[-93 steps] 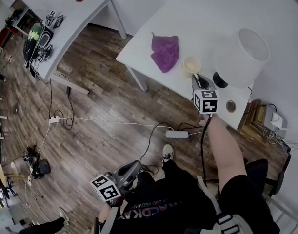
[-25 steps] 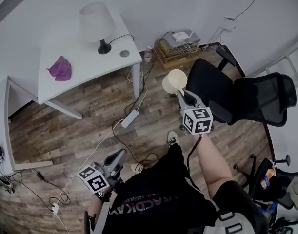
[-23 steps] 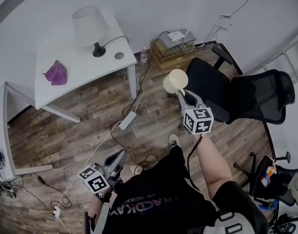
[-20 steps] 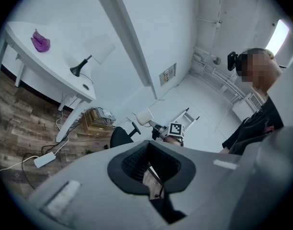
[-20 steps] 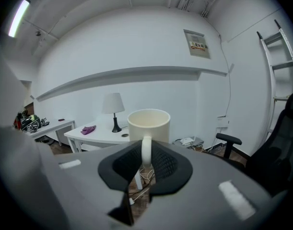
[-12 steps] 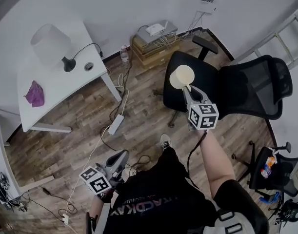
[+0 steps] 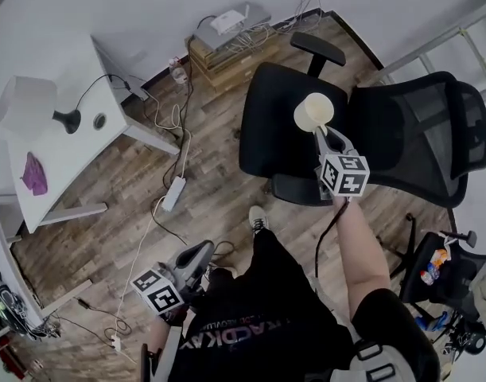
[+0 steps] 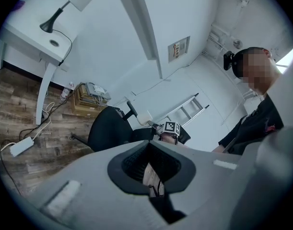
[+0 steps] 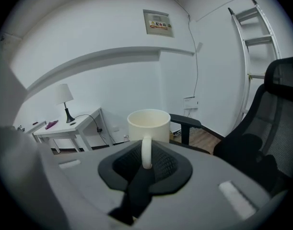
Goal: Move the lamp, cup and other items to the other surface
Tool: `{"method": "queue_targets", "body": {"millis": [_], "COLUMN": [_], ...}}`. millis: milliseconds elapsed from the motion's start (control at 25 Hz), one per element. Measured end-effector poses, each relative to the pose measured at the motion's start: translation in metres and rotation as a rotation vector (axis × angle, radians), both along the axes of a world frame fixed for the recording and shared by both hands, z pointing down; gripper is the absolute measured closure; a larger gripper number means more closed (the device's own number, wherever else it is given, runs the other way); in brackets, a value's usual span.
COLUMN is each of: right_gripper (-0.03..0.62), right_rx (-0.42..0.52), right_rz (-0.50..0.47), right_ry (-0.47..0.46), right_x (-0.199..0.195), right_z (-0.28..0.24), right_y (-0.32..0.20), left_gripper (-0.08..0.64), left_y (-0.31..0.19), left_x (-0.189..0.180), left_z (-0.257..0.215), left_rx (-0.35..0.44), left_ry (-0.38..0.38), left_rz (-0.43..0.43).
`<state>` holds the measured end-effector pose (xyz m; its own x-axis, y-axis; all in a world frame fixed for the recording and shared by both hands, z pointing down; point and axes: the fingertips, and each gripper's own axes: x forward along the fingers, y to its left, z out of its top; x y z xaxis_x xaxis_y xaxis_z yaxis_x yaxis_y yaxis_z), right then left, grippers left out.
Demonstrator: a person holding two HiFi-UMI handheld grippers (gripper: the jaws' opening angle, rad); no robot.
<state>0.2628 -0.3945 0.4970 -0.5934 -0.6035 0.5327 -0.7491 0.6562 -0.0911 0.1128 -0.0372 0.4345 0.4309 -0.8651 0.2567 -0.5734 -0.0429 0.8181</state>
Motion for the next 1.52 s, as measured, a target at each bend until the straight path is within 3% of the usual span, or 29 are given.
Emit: {"method": "queue_targets", "body": {"millis": [360,840,1160,1520], "right_gripper": [0.543,0.542,0.542,0.538], "right_rx": [-0.104,-0.265,-0.341,-0.336], "right_rz": [-0.022,-0.034,-0.048,-0.086], "right_ry": [0.08,0.145,0.179,0.197], "right_x": [0.043,0.038,0.029,0.026], "right_z": [0.079,0.2,0.254,0.262], "right_y": [-0.058,-0.093,-0.085,-0.078], "left_gripper": [0.557,0.557,0.557,0.557], "left_y": [-0.044,-0.043,-0.041,-0.044], "left_x": [0.048,0.054,0.047,0.041], "left_z": [0.025,0.063,0.079,0.083], "left_rx": [-0.129,-0.313,-0.366,-0.356], "left_ry": [0.03,0.03,0.056,0.063], "left_rz": [0.021,-0.001,-0.033,-0.04]}}
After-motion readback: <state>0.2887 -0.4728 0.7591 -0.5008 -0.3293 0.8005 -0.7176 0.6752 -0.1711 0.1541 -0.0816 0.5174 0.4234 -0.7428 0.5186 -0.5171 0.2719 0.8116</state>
